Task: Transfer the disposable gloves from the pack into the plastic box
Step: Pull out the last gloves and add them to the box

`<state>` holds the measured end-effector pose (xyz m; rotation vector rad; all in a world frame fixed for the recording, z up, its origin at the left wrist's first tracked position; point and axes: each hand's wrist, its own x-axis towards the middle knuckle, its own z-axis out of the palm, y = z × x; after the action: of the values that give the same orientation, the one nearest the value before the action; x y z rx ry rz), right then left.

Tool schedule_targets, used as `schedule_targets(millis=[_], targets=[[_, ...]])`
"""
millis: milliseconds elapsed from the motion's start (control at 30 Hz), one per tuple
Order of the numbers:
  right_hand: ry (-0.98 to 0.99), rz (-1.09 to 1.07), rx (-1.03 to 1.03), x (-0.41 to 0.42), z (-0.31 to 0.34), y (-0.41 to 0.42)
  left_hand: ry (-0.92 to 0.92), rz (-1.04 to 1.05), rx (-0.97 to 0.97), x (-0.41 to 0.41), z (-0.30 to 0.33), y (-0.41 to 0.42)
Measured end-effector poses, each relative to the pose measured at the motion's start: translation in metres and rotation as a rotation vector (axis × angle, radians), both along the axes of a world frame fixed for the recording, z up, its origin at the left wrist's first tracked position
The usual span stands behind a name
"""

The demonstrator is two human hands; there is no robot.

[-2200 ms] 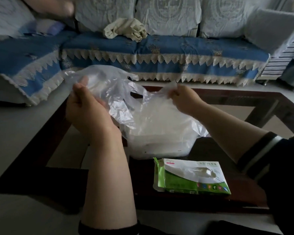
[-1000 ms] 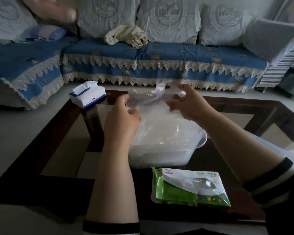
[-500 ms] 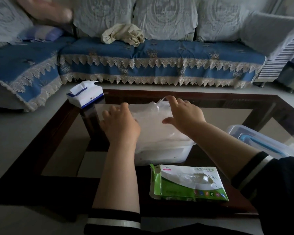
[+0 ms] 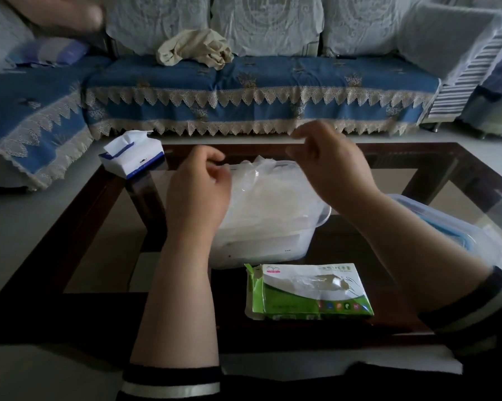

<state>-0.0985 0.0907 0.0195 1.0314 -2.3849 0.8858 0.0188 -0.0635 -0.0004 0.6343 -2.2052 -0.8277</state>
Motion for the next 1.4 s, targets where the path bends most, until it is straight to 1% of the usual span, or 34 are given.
schedule_targets(millis=[33,67,100,133,200,267,300,367,467,567,667,767,834,934,1034,1100,1167,1234,1334,1367,1401], targets=[[-0.083,0.050,-0.100,0.012,0.001,0.014,0.001,-0.098,0.024,0.003,0.004,0.013],[-0.171,0.103,-0.147,0.024,-0.004,0.026,-0.015,-0.194,0.055,0.004,0.007,0.024],[-0.257,0.147,-0.128,0.037,-0.013,0.038,-0.059,-0.291,0.108,0.006,0.006,0.036],[-0.331,0.173,-0.047,0.046,-0.025,0.047,-0.132,-0.378,0.168,0.007,0.005,0.045],[-0.403,0.162,0.235,0.052,-0.056,0.061,-0.357,-0.507,0.249,0.009,-0.002,0.060],[-0.482,0.163,0.521,0.051,-0.080,0.067,-0.619,-0.593,0.230,0.010,-0.012,0.065],[-0.521,0.169,0.609,0.049,-0.089,0.068,-0.744,-0.635,0.186,0.010,-0.017,0.065],[-0.529,0.147,0.637,0.049,-0.104,0.068,-0.901,-0.704,0.108,0.010,-0.027,0.070],[-0.582,0.104,0.488,0.055,-0.112,0.066,-0.948,-0.723,0.028,0.003,-0.043,0.085],[-0.628,0.102,0.370,0.056,-0.108,0.064,-0.962,-0.675,-0.023,-0.009,-0.064,0.089],[-0.655,0.072,0.252,0.055,-0.103,0.065,-0.937,-0.614,-0.019,-0.014,-0.076,0.084],[-0.660,0.048,0.073,0.057,-0.098,0.067,-0.893,-0.592,-0.072,-0.015,-0.083,0.081],[-0.657,0.050,-0.134,0.058,-0.091,0.068,-0.897,-0.599,-0.117,-0.016,-0.086,0.083],[-0.639,0.090,-0.516,0.058,-0.072,0.073,-0.918,-0.607,-0.152,-0.017,-0.086,0.082],[-0.573,0.074,-0.806,0.055,-0.060,0.083,-0.934,-0.613,-0.099,-0.015,-0.087,0.079],[-0.501,0.052,-0.952,0.051,-0.051,0.091,-0.946,-0.615,-0.114,-0.014,-0.085,0.079],[-0.418,0.036,-1.051,0.046,-0.040,0.097,-0.959,-0.629,-0.135,-0.012,-0.079,0.080],[-0.379,0.039,-1.101,0.040,-0.029,0.101,-0.985,-0.656,-0.118,-0.009,-0.067,0.080],[-0.379,0.108,-1.045,0.035,-0.021,0.104,-0.992,-0.716,-0.109,0.004,-0.039,0.077],[-0.392,0.133,-1.014,0.035,-0.021,0.105,-0.967,-0.741,-0.090,0.008,-0.030,0.078],[-0.408,0.147,-0.979,0.035,-0.021,0.105,-0.922,-0.767,-0.027,0.014,-0.022,0.078]])
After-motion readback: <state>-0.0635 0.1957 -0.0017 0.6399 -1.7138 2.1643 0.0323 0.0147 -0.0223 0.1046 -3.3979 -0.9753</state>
